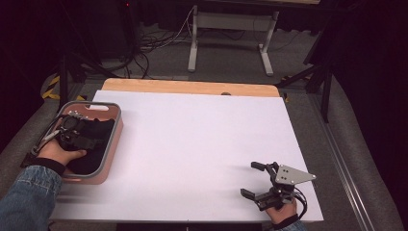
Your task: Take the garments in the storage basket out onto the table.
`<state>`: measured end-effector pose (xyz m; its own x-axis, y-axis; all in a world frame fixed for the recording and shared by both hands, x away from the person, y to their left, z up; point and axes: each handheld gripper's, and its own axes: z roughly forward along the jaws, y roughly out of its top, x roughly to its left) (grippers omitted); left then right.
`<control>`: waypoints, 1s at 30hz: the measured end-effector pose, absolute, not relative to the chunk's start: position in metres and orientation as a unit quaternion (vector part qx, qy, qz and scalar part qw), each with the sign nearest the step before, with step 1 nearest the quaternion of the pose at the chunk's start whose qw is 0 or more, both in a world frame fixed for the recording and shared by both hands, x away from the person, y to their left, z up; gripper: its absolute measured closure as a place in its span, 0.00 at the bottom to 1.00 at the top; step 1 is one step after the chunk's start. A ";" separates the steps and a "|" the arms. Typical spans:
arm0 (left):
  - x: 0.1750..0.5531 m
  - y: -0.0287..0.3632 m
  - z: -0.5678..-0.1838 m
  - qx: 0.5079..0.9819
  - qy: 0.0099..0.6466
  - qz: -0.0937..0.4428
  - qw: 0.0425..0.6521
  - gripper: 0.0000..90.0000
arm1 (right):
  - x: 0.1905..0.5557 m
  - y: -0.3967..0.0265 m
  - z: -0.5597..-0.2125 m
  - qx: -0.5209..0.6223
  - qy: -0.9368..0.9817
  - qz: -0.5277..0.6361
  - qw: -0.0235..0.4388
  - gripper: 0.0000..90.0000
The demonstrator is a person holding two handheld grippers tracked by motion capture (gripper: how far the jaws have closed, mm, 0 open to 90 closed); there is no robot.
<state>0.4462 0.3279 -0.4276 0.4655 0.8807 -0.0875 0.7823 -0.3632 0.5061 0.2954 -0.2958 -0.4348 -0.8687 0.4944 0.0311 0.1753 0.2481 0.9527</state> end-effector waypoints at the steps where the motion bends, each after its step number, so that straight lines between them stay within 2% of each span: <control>1: 0.446 0.328 -0.428 0.819 0.510 0.099 0.246 0.02 | 0.295 -0.296 -0.435 0.215 0.778 0.574 0.139 0.03; 6: 0.445 0.327 -0.427 0.816 0.519 0.090 0.238 0.09 | 0.296 -0.295 -0.435 0.215 0.778 0.574 0.135 0.03; 10: 0.443 0.328 -0.425 0.819 0.517 0.086 0.236 0.19 | 0.295 -0.296 -0.435 0.214 0.778 0.575 0.135 0.04; 14: 0.441 0.330 -0.423 0.821 0.513 0.079 0.238 0.37 | 0.296 -0.295 -0.435 0.214 0.778 0.575 0.134 0.04; 15: 0.440 0.331 -0.423 0.822 0.511 0.074 0.241 0.37 | 0.296 -0.295 -0.435 0.214 0.778 0.575 0.134 0.04; 16: 0.439 0.332 -0.421 0.823 0.509 0.072 0.243 0.47 | 0.296 -0.295 -0.435 0.214 0.778 0.575 0.132 0.04; 19: 0.437 0.332 -0.421 0.824 0.506 0.073 0.246 0.55 | 0.296 -0.295 -0.435 0.214 0.778 0.576 0.132 0.04; 30: 0.432 0.331 -0.413 0.827 0.494 0.098 0.249 0.67 | 0.297 -0.296 -0.436 0.216 0.778 0.576 0.130 0.04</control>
<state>0.4324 0.3309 -0.4130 0.4926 0.8661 -0.0851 0.7688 -0.3873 0.5089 0.2967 -0.2955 -0.4360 -0.8727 0.4859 0.0477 0.1873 0.2430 0.9518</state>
